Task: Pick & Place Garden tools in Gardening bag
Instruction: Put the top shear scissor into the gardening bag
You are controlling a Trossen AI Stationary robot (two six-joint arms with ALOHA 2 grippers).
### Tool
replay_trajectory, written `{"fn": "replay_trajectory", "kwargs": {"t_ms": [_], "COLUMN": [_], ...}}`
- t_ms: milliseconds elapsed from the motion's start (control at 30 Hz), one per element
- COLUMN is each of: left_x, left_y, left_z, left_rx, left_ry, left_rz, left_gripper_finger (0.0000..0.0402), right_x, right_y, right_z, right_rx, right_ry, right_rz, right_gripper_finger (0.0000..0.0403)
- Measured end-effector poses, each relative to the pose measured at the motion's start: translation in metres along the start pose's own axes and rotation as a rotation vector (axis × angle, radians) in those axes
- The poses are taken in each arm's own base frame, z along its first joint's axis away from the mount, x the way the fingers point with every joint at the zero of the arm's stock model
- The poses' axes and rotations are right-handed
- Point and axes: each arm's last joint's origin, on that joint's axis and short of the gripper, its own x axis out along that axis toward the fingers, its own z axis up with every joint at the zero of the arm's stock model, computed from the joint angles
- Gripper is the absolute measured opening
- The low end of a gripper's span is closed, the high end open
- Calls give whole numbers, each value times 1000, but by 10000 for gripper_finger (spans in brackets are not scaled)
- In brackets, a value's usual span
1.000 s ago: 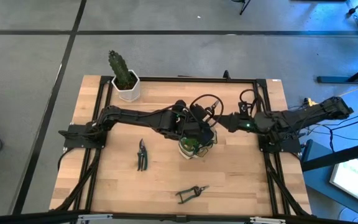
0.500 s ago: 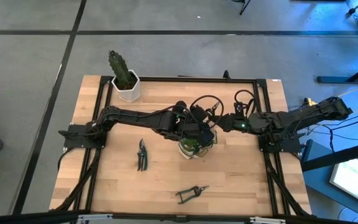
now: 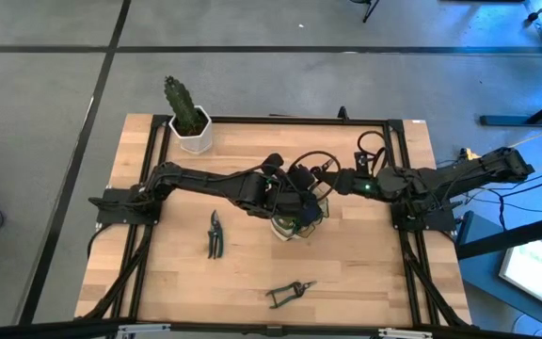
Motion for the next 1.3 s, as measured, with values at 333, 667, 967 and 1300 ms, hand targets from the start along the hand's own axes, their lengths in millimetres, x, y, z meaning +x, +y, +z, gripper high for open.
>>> {"fn": "replay_trajectory", "kwargs": {"t_ms": [333,667,967,1300], "left_x": [2,2,-21,-44], "left_y": [-1,-2,1,25], "left_z": [-2,-3,-1,-3], "left_rx": [-1,9,-73,-136], "left_ry": [5,31,59,63], "left_rz": [8,-26,-109,22], "left_gripper_finger": [23,31,182,252], "right_x": [2,2,2,-2], "right_y": [-3,-4,-6,-6], "right_z": [-3,-4,-4,-3], "right_rx": [28,10,-60,-370], "right_ry": [34,59,190,281], "right_rz": [-24,-19,7,-41], "right_gripper_finger": [110,21,21,21]}}
